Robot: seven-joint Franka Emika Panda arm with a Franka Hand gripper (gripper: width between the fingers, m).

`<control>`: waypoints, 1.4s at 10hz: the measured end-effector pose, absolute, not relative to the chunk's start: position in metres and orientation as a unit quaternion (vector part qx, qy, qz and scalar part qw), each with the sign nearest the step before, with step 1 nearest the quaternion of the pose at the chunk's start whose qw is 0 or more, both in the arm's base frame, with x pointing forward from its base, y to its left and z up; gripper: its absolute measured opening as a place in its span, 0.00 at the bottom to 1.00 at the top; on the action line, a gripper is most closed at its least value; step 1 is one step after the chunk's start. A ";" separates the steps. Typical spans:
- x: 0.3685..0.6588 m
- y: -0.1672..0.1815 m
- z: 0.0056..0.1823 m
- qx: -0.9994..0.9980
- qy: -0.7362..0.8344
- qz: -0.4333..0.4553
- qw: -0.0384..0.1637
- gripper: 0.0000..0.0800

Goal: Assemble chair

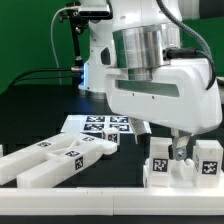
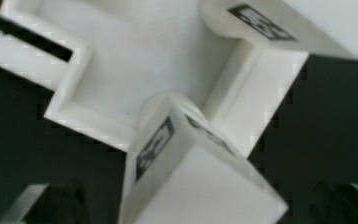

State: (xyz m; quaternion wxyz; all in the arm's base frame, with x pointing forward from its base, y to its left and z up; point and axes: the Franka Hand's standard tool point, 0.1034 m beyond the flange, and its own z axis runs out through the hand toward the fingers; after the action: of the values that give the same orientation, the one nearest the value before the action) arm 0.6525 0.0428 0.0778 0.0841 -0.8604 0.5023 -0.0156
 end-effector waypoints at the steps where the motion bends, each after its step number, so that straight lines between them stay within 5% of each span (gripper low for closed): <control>1: 0.652 0.042 0.078 -0.882 0.464 -0.019 0.083 0.81; 6: 0.652 0.044 0.076 -0.984 0.160 -0.057 0.052 0.81; 8: 0.652 0.044 0.076 -0.980 0.183 -0.055 0.054 0.76; 10: 0.652 0.044 0.075 -0.964 0.256 -0.050 0.059 0.42; 14: 0.650 0.044 0.075 -0.836 0.544 -0.028 0.067 0.36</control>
Offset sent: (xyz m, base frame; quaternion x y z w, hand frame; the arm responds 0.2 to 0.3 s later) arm -0.0050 0.0080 0.0082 -0.0415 0.0401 -0.4367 0.8977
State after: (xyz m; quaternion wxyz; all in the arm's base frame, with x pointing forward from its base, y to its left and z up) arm 0.6500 0.0435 0.0752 0.0666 -0.8357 0.5444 -0.0280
